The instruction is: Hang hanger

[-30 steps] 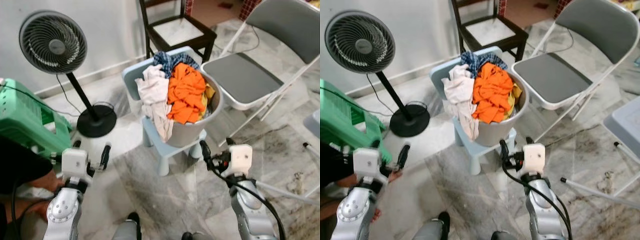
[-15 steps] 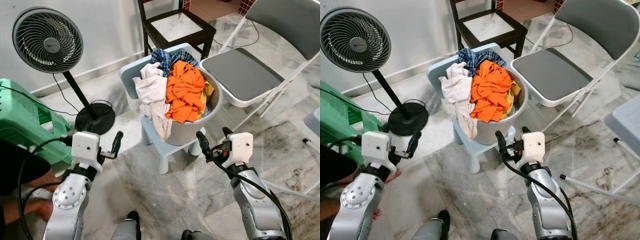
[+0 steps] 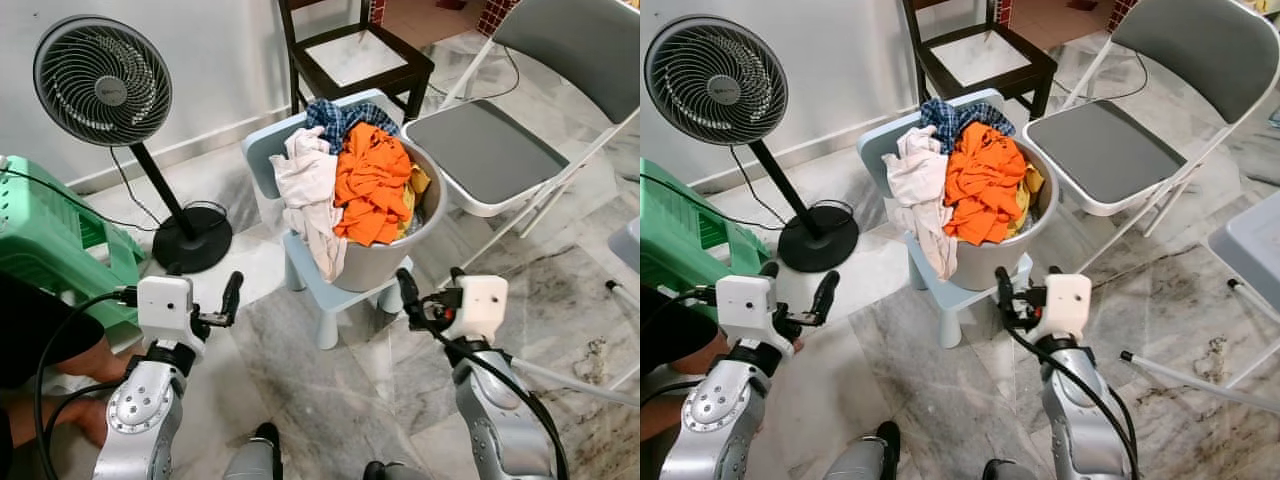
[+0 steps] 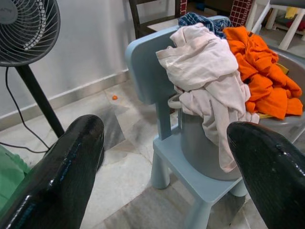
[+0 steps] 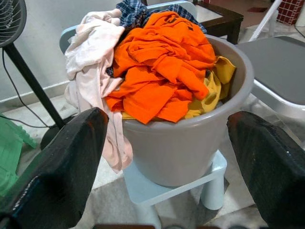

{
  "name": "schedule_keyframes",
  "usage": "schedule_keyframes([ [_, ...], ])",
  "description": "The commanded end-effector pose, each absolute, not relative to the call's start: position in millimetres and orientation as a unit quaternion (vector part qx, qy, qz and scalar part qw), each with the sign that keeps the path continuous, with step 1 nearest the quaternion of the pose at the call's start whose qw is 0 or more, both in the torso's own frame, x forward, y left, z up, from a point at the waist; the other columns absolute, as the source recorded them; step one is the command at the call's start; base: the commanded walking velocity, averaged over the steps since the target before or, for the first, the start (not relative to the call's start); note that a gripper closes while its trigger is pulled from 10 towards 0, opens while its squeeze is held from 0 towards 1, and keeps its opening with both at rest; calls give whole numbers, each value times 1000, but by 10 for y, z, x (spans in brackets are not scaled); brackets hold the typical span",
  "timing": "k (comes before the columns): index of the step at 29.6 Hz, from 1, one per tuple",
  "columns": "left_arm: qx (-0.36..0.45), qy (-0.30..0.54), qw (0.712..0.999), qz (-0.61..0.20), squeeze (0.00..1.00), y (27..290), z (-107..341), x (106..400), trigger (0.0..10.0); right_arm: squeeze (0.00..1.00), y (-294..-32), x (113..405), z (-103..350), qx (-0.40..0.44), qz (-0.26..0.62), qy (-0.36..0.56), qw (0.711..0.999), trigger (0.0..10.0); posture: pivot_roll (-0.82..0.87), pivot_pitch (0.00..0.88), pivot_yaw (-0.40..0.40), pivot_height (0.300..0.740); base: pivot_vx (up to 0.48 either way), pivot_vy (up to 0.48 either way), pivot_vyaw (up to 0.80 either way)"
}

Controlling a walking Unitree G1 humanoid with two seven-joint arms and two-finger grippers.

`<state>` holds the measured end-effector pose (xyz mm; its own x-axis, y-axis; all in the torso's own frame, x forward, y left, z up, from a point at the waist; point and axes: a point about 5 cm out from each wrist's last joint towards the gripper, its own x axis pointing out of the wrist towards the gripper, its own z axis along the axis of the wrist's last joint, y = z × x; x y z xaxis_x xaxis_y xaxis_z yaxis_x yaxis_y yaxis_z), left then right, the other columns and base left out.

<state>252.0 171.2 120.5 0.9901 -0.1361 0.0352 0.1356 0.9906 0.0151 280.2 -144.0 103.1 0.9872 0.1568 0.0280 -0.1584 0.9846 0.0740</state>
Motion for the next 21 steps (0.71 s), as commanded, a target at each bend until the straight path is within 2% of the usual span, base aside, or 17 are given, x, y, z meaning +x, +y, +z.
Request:
schedule_keyframes([
  [1,6,-3,998,-64,0,1750,1152,2505,10000,0,-1476,2790,1006,36,71,-2,997,10000,172,267,-1,740,270,0,0],
  [21,0,12,997,-82,0,1757,1009,2550,10000,0,-1443,2807,1050,32,73,-10,997,10000,170,263,-2,740,287,0,0],
])
